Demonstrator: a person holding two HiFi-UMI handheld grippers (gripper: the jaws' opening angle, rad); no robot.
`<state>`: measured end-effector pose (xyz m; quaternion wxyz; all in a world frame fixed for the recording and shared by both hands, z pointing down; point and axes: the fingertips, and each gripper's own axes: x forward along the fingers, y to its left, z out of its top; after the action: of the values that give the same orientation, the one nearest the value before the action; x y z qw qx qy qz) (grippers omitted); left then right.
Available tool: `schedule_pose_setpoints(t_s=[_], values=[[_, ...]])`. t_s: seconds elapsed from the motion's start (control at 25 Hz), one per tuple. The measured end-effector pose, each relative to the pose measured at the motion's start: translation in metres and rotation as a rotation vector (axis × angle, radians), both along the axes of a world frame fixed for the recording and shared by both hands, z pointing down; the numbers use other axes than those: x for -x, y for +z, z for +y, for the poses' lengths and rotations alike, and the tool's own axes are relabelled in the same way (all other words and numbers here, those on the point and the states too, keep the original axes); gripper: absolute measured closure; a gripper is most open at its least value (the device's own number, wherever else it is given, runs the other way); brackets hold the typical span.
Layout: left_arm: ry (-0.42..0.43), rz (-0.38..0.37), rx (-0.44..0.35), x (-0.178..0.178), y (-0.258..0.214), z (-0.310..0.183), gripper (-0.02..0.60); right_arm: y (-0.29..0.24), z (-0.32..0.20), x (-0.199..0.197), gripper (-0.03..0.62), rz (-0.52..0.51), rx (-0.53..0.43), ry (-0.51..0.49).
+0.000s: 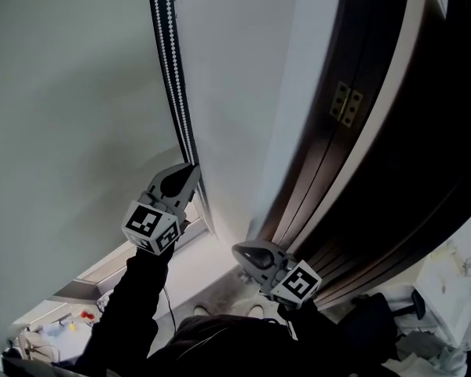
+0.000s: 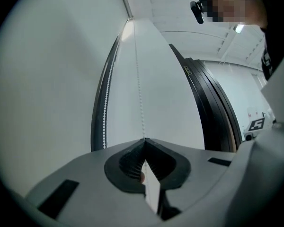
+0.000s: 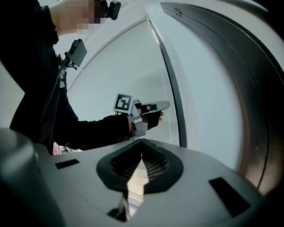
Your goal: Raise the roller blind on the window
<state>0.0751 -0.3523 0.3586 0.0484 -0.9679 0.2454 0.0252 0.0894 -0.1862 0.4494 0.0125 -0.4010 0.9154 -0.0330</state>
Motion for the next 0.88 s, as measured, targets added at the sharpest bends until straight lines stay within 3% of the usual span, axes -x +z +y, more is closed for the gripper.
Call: schedule_pose_setpoints(t_s=[0.28, 0.48, 0.68, 0.88], values=[[0.089, -0.007, 0.063, 0.002, 0.006, 0.018, 0.575, -0.001, 0.004, 0.010, 0.588, -0.014, 0.008, -0.038], [0.135, 0.051, 0.084, 0.012, 0.013, 0.038, 0.575, -0.003, 0.008, 0.013, 0.588, -0.085, 0.032, -0.071], [0.184, 0.017, 0.145, 0.020, 0.058, 0.066, 0.575, -0.013, 0.010, 0.012, 0.586, -0.120, 0.034, -0.116], [0.249, 0.048, 0.185, 0.033, 0.102, 0.097, 0.575, -0.024, 0.009, 0.020, 0.585, -0.126, 0.037, -0.161]])
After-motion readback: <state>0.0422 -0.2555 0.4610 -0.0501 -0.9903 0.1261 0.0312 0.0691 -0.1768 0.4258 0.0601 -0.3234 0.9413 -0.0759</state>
